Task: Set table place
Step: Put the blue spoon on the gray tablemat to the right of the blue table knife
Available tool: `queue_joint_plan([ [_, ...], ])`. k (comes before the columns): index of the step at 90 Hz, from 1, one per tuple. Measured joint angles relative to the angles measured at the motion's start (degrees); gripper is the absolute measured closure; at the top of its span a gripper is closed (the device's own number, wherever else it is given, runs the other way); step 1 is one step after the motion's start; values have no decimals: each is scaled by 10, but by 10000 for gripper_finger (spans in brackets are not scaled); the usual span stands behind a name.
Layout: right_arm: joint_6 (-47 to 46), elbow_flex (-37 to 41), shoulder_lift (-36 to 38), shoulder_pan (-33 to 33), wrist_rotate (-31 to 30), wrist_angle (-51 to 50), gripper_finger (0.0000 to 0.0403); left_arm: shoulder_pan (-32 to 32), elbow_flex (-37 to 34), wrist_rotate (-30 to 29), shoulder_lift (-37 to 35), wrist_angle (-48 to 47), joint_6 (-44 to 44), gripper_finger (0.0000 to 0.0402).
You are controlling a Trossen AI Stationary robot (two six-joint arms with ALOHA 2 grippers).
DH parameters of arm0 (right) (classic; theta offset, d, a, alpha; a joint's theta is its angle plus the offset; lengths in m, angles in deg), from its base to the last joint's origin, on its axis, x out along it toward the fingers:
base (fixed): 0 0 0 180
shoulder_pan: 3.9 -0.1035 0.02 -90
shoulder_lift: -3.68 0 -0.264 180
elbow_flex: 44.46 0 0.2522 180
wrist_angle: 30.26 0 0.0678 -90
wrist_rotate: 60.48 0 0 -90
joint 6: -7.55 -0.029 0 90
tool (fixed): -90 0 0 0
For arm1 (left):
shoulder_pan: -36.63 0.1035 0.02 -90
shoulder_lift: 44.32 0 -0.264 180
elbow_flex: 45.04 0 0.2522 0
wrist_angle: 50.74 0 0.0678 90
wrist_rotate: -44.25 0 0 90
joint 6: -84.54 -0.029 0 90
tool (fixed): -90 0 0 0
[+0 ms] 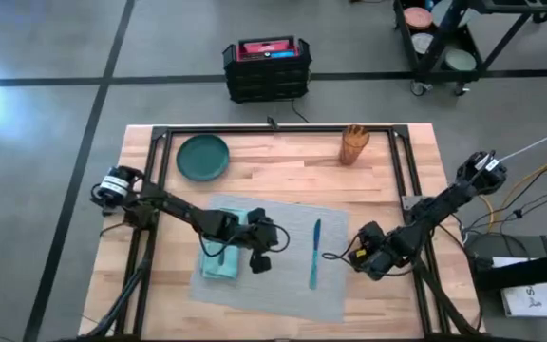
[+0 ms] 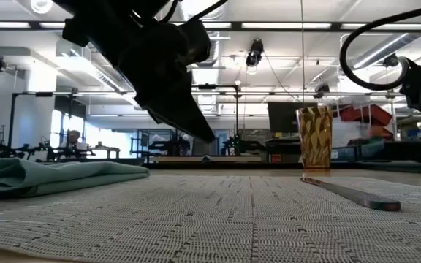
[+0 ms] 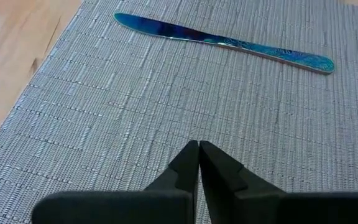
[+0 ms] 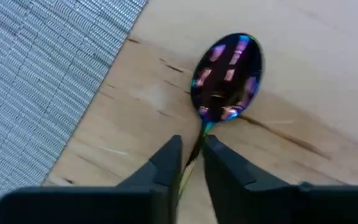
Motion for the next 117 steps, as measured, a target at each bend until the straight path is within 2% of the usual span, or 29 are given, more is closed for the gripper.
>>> queue_joint_plan([
  [6, 4, 0, 0, -2, -6, 1, 397, 0, 0, 0, 0, 0, 0, 402],
  [21, 4, -8, -1, -3, -6, -4, 398, 0, 0, 0, 0, 0, 0, 402],
  [38, 11, -48, 6, -3, -10, -1, 401, 0, 0, 0, 0, 0, 0, 402],
  [46, 2, -66, 6, -3, -32, 1, 402, 0, 0, 0, 0, 0, 0, 402],
  [64, -90, -77, -7, -1, -137, 56, 402, -1, 0, 0, 0, 5, 0, 402],
  [92, -213, -75, -101, 15, -189, 116, 396, -1, 0, 0, 0, 16, 0, 402],
  [106, -280, -75, -116, 15, -198, 120, 395, -2, 0, 0, 0, 20, 0, 402],
  [117, -295, -75, -119, 21, -204, 120, 394, -2, 0, 0, 0, 20, 0, 402],
])
